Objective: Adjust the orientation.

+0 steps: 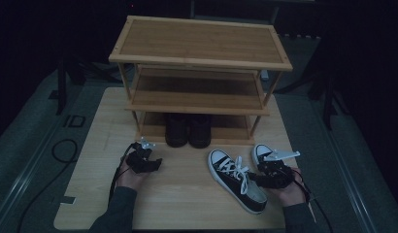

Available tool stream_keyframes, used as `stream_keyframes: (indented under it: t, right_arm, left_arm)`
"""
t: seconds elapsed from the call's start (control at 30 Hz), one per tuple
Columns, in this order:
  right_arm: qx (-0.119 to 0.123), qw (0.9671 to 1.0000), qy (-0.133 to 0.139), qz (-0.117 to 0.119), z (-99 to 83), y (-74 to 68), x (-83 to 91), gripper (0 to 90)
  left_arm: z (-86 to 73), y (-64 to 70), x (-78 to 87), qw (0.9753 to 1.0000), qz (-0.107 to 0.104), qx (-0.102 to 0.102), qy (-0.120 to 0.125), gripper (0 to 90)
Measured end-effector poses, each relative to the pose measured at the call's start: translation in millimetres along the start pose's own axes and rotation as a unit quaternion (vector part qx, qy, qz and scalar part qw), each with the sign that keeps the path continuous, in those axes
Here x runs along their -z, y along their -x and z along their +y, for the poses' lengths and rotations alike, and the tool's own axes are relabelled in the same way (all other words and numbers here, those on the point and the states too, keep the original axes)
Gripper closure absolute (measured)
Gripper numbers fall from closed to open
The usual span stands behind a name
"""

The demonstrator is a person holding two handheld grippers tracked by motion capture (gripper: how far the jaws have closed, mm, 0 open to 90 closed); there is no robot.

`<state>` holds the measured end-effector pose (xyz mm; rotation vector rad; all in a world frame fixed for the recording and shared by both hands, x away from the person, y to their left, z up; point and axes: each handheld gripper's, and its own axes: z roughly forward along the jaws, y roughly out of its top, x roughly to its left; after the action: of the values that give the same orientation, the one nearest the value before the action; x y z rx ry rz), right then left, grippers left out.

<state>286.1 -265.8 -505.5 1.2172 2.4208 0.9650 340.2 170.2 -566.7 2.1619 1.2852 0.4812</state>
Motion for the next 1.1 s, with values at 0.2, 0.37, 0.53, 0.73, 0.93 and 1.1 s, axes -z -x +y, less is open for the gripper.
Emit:
stream_keyframes:
  t: [0.2,0.37,0.53,0.73,0.93,1.1]
  right_arm:
    - [-0.001,0.9999,0.016,-0.002,0.0,1.1,11.4,47.7]
    - [0.001,0.9997,0.008,-0.022,-1.7,7.0,19.2,54.4]
    - [0.006,0.9993,-0.013,-0.033,-7.6,10.5,18.4,60.1]
    - [-0.006,0.9986,-0.033,-0.042,-18.8,18.3,19.5,60.2]
    - [-0.020,0.9982,-0.039,-0.040,-25.9,24.2,22.7,63.1]
    - [-0.021,0.9977,-0.046,-0.045,-27.1,23.8,16.1,62.9]
  left_arm:
    - [0.0,0.2,0.1,1.0000,0.000,0.000,0.000,43.9]
    - [0.1,0.3,0.3,1.0000,-0.001,-0.001,-0.002,44.0]
    - [-0.1,0.3,0.3,1.0000,-0.001,-0.001,-0.001,44.0]
    - [-0.2,0.4,0.4,1.0000,-0.001,-0.001,-0.001,43.9]
    - [-0.4,0.5,0.4,1.0000,-0.001,0.000,0.000,43.9]
    - [-0.6,0.4,0.4,1.0000,-0.001,-0.001,0.000,43.8]
